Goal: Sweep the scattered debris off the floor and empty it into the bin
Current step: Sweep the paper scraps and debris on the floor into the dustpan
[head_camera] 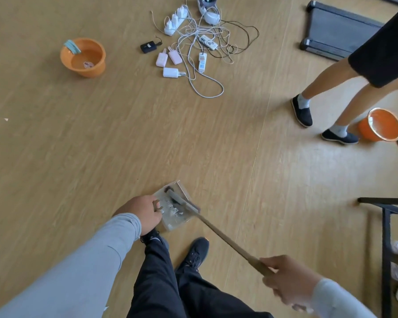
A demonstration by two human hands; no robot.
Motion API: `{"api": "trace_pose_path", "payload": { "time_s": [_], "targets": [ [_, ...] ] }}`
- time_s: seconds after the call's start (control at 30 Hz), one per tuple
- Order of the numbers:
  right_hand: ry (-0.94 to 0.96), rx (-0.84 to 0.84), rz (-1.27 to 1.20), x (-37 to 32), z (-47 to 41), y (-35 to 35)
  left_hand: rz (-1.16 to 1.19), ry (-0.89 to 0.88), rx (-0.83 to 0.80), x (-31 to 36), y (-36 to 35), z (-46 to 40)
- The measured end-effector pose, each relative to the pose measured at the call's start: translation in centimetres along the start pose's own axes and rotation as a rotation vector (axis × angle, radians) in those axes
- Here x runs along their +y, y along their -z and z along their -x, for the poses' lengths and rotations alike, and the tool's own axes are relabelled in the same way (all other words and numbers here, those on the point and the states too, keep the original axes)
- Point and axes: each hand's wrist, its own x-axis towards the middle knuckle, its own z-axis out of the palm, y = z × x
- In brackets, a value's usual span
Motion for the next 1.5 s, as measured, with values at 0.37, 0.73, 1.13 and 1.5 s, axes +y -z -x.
{"api": "trace_pose_path", "payload": {
  "time_s": [0.37,0.73,1.13,1.5],
  "targets": [
    [-0.045,0.155,-0.25,4.1,4.1,5.0,0.002,-0.02,0.003,-0.2,-0.4,0.2],
    [-0.026,0.451,-0.02,-3.5,-8.9,6.6,0.011,-0.029,0.025,0.1,-1.1,0.2],
    [-0.008,0.055,0.077,-0.5,-3.3,-7.5,0.016,-0.044,0.053,-0.4,-1.4,-0.3],
    [-0.075,0.239,-0.387,8.1,6.3,-5.9,0.124,-0.029,0.011,-5.4,-2.8,5.4]
  ]
}}
